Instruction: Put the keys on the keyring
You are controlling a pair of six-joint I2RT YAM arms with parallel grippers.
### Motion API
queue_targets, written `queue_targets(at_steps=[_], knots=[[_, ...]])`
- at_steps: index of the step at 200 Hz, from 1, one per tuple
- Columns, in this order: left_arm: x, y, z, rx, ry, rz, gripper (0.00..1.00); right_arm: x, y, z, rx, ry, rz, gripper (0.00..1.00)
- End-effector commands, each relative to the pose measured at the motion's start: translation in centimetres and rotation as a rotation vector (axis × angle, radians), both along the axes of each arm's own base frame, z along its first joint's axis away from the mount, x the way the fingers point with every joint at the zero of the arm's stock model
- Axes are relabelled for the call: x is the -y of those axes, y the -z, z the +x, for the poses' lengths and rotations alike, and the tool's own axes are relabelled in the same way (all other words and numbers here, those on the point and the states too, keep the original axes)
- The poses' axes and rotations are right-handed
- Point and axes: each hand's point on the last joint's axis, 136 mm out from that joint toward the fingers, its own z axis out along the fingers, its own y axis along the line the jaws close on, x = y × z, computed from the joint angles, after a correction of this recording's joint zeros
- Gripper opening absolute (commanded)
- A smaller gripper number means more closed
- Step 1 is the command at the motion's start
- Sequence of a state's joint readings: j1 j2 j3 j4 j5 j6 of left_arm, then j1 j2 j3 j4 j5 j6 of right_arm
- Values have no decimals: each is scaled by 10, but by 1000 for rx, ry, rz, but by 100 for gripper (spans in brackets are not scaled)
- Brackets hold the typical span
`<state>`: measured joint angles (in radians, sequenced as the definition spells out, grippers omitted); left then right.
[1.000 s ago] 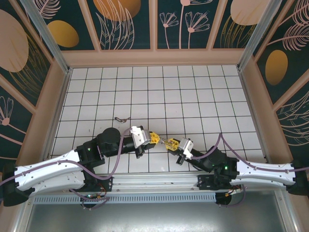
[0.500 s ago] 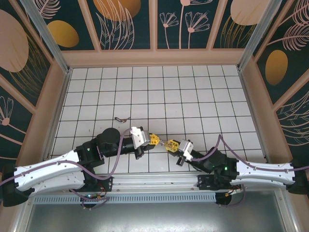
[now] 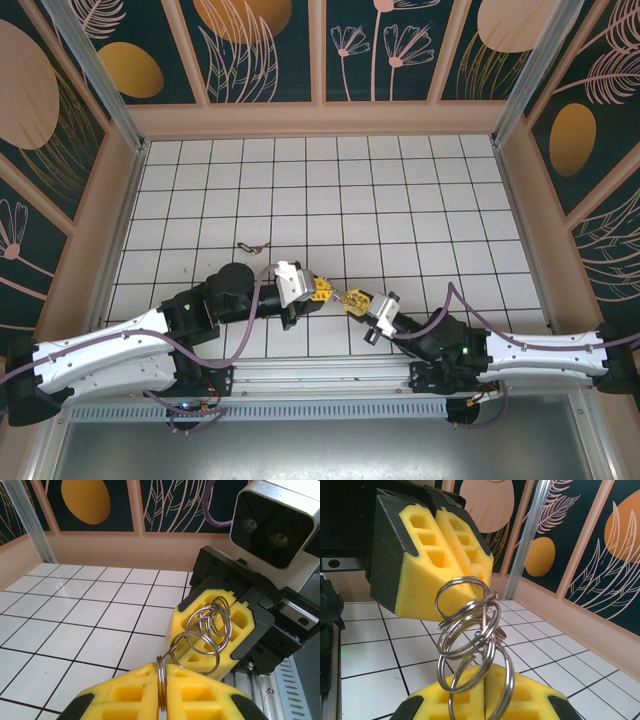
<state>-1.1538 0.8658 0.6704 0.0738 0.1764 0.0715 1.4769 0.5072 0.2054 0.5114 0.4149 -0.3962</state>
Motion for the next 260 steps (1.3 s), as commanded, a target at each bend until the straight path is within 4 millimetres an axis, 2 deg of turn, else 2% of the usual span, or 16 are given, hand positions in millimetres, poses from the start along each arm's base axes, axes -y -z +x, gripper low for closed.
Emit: queue_targets(at_steps=[1,31,86,116,159,200,260], knots=[[-4,19,0,-47,-13,67,19,10,-48,-7,44,-15,182,0],[-7,16,1,-45,-25,57,26,9,-48,-7,46,-16,181,0],[-7,12,2,-28,-28,47,27,8,-48,-10,52,-26,181,0],[-7,4,1,-16,-23,29,34,8,-48,-11,52,-32,181,0],[-7,-15,-4,6,6,-24,35,7,-47,-11,49,-32,175,0],[-2,-19,-5,12,26,-32,35,6,-45,-11,50,-32,167,0],[2,-38,-11,24,68,-91,35,4,-41,-10,50,-25,149,0]])
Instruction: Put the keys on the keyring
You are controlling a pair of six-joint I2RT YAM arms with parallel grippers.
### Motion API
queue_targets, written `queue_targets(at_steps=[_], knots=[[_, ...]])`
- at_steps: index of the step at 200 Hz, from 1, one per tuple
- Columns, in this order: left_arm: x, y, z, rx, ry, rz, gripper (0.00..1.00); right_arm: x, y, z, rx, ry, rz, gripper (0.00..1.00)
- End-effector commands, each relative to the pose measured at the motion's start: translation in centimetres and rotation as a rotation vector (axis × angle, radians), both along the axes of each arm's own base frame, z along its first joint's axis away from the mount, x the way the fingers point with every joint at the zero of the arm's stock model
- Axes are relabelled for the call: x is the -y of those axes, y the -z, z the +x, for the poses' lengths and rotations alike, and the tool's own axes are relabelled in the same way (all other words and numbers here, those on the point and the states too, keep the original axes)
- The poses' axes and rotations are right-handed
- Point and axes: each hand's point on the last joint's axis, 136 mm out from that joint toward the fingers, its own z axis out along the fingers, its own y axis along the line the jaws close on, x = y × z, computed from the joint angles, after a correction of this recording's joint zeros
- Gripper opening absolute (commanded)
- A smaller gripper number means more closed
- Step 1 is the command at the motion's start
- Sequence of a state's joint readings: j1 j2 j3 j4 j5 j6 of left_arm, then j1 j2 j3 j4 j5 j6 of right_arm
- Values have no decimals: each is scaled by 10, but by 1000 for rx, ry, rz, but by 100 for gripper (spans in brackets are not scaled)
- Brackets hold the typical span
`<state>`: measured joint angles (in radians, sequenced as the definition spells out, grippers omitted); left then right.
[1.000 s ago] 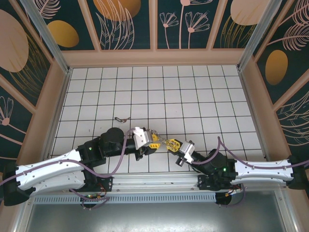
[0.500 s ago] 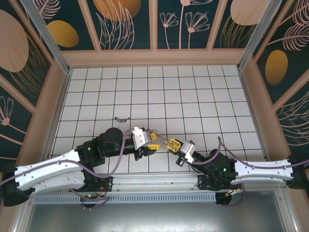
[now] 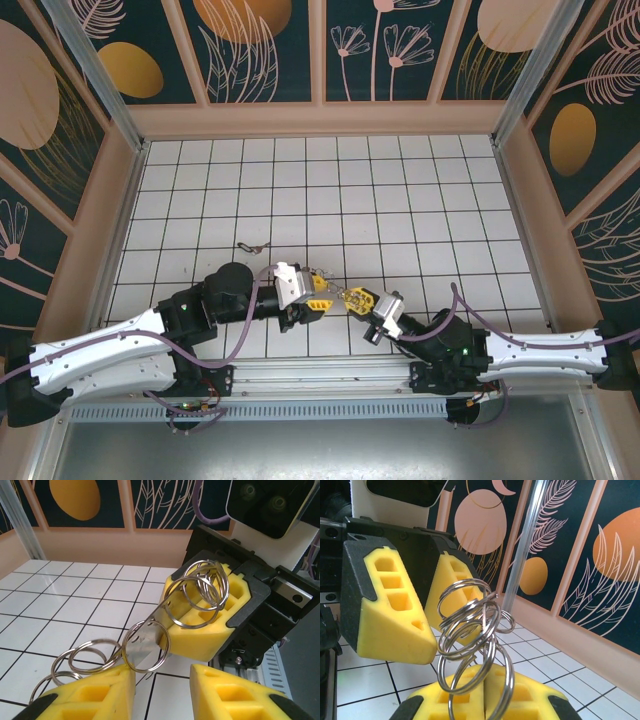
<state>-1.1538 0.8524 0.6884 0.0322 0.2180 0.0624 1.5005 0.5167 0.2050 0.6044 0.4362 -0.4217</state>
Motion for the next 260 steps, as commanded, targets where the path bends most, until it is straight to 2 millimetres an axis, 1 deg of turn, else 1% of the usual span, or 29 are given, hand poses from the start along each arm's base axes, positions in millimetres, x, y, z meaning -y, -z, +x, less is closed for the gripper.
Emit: queue_targets(at_steps=[1,49,81,123,172,181,216,236,253,260], knots=[[4,-35,-3,42,28,-96,35,2,-23,-7,26,-27,77,0],[0,-39,-5,36,28,-119,35,2,-21,-7,24,-29,74,0],[-1,-36,-4,33,17,-113,37,2,-22,-7,27,-28,74,0],[-4,-40,-3,38,5,-136,38,1,-20,-7,25,-27,67,0],[-2,-41,-4,41,13,-141,37,0,-18,-6,23,-23,61,0],[-1,-40,-3,39,16,-139,34,0,-17,-6,21,-21,59,0],[0,-35,-3,34,16,-122,18,0,-18,-7,24,-21,61,0],[-2,-36,-4,34,14,-125,11,1,-19,-7,25,-18,64,0],[-4,-39,-4,36,12,-133,2,2,-18,-6,25,-15,64,0],[-5,-39,-5,36,12,-136,0,2,-18,-6,25,-12,65,0]])
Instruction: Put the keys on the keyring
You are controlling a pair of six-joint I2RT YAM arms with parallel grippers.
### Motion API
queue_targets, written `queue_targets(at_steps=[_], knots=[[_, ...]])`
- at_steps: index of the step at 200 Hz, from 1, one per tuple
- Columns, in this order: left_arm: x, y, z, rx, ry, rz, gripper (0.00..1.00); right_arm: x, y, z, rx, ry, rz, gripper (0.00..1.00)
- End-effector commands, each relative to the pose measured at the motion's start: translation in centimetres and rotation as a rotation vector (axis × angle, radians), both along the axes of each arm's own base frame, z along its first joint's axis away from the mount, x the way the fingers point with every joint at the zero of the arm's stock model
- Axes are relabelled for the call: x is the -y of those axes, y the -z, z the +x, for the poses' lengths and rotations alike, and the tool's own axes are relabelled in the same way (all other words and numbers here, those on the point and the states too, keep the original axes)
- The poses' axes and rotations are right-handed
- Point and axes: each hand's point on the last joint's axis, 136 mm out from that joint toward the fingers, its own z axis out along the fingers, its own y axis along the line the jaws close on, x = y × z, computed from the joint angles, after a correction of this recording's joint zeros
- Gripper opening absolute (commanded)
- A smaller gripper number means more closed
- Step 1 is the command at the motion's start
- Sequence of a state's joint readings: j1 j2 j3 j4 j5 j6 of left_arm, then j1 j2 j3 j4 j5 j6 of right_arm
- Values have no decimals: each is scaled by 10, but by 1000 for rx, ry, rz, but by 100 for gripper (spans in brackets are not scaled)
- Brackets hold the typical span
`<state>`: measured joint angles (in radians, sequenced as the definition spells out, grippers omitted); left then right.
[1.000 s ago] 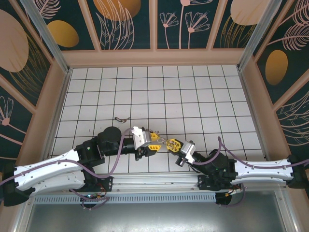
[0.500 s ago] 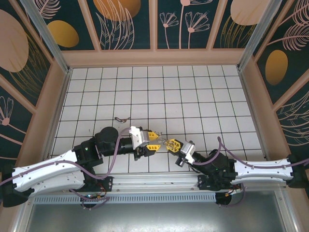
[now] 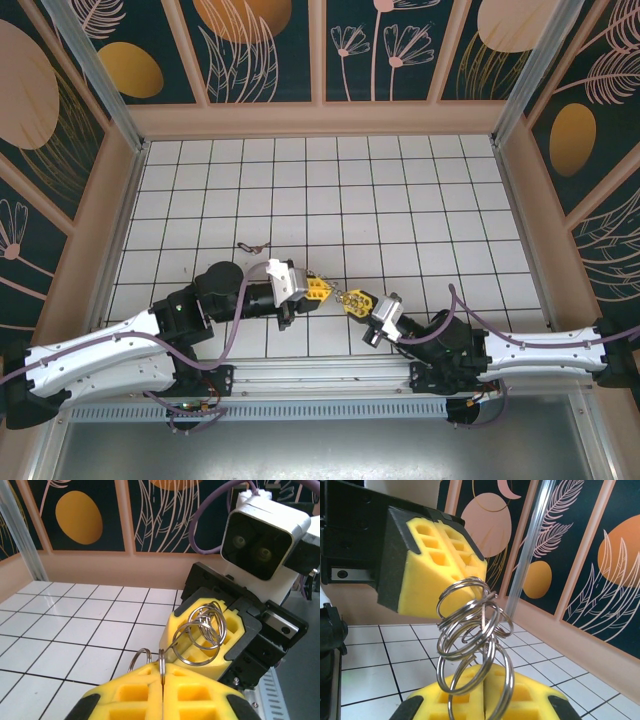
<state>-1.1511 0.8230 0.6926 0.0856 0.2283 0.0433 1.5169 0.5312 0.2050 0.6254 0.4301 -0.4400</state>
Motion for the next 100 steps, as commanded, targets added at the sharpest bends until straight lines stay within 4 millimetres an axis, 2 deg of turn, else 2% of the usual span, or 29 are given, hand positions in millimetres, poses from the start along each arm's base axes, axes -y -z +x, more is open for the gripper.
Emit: queue_targets(at_steps=[1,54,100], knots=[[-3,-16,-3,20,8,-53,0,5,-17,-1,7,7,69,0],[1,-15,-3,-1,14,-67,0,6,-18,4,30,53,69,0],[2,-23,4,-32,-25,-168,0,7,-17,8,122,203,35,0]])
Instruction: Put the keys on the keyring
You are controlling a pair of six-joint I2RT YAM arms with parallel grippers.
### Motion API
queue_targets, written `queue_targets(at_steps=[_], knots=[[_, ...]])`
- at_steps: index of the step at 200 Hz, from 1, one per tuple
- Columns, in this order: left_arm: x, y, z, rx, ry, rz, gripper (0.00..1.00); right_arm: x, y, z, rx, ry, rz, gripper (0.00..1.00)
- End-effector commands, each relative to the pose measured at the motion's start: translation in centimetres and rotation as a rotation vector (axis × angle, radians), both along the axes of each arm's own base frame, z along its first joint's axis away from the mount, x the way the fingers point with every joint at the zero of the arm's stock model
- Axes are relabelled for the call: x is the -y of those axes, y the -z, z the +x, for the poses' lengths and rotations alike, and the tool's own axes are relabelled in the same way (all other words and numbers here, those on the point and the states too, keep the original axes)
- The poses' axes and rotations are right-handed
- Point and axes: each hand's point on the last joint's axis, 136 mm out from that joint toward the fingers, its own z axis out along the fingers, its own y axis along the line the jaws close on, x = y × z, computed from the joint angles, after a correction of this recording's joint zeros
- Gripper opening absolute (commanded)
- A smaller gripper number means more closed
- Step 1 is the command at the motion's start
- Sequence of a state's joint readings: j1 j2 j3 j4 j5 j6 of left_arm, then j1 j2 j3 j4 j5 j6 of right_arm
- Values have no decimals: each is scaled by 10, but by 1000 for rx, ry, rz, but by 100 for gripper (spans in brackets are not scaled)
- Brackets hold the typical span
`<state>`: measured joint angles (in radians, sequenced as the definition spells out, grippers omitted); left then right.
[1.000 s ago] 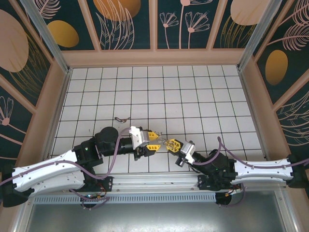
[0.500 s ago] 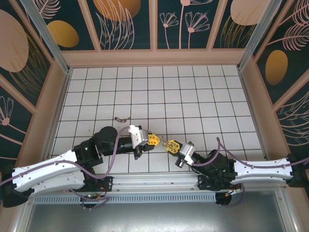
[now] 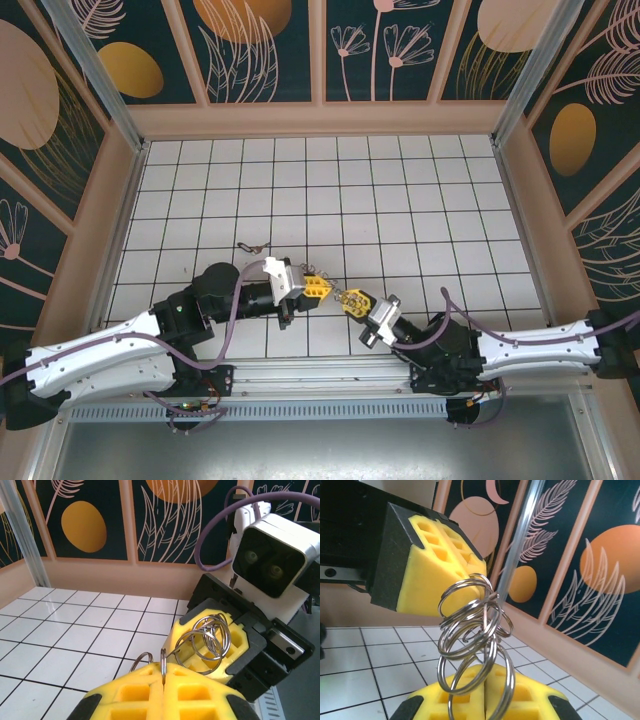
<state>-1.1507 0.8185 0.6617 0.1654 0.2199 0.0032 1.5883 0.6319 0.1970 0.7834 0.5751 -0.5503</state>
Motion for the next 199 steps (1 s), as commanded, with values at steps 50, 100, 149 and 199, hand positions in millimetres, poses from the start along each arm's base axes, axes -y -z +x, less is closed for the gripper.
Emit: queue_targets(at_steps=[50,100,149,199], knots=[[-3,-26,5,-18,-34,-211,0,5,-15,-1,137,175,16,0],[-11,-26,9,25,-76,-215,0,-5,-11,-19,105,50,5,19],[-12,-27,8,83,-75,-175,0,-8,1,-32,-22,-52,-21,23],[-27,-32,7,130,-95,-145,0,8,-31,-54,-61,-199,82,33]])
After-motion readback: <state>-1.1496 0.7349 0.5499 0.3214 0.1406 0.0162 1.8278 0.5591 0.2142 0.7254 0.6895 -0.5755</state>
